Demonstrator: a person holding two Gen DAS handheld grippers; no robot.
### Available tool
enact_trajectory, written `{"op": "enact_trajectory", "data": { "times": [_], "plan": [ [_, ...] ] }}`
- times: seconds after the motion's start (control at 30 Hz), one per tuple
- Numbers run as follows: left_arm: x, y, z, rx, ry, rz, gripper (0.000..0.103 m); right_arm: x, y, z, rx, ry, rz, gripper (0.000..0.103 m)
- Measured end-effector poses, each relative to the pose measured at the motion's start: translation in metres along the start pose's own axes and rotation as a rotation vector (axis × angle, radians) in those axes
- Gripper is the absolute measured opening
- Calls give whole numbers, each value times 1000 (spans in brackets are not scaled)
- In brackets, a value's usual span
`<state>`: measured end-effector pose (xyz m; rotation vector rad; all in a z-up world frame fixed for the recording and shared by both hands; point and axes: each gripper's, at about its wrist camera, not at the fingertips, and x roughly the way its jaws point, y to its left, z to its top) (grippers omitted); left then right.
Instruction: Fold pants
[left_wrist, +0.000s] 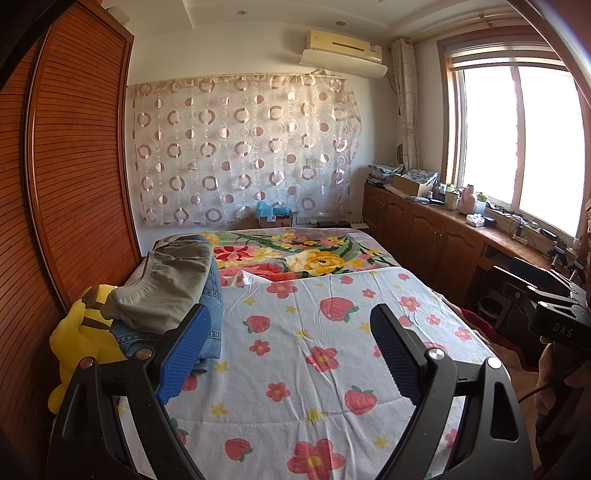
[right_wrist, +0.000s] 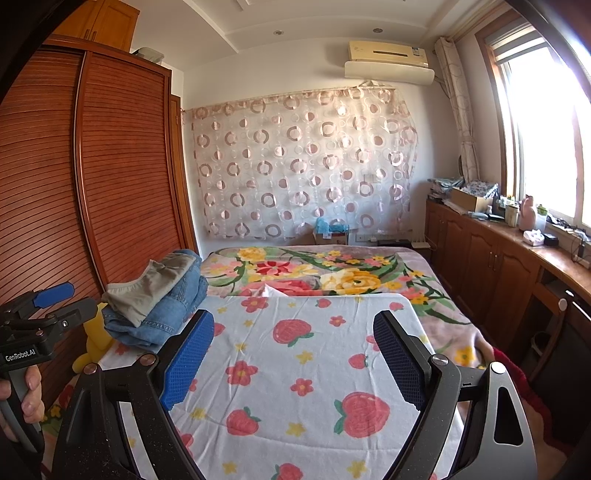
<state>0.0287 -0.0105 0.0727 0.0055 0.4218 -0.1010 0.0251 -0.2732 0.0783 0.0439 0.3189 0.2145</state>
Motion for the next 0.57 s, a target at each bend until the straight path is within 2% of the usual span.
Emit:
{"op": "enact_trajectory", "data": {
  "times": [0.57],
  "plan": [
    [0,1,0,-1,0,-1,89,0,-1,1,3,1,-2,89]
  ]
}}
